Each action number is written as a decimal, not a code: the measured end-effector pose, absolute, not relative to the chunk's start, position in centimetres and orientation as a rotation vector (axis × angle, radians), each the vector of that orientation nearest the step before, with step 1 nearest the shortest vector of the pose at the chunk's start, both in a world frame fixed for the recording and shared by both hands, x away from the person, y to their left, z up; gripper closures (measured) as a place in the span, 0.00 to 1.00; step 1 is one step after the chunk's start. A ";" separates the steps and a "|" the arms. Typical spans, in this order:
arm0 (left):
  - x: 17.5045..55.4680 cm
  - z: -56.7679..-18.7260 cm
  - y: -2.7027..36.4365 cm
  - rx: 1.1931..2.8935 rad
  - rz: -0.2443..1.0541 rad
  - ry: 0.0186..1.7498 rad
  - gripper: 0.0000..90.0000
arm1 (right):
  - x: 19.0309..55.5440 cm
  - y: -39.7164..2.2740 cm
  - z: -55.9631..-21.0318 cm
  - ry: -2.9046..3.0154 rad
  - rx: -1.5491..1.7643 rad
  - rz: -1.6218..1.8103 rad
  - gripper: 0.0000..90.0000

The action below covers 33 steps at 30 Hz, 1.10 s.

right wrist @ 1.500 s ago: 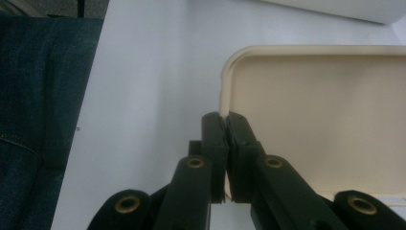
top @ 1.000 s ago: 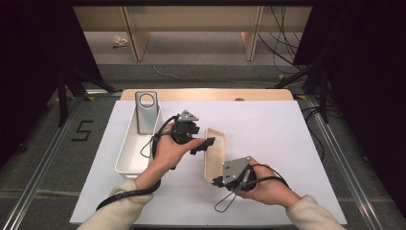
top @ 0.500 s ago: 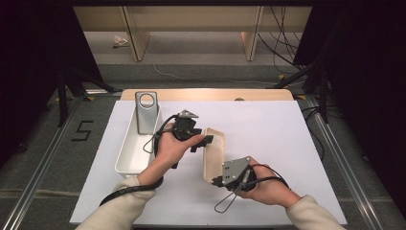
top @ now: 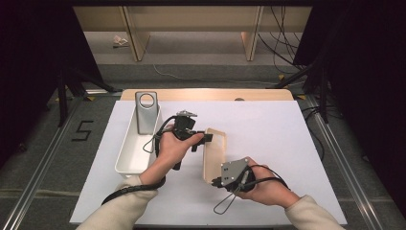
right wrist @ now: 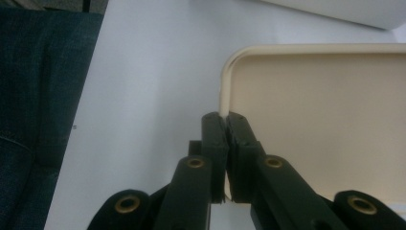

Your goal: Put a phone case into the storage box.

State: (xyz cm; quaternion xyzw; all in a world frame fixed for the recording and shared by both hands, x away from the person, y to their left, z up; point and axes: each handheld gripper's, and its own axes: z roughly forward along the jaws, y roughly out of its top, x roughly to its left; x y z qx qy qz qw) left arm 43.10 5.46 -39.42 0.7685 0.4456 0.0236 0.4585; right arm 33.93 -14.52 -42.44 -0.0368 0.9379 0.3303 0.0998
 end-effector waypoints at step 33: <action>41.8 -36.5 7.2 1.794 0.238 0.915 0.90 | 35.0 -16.2 -41.9 2.532 0.246 1.218 0.36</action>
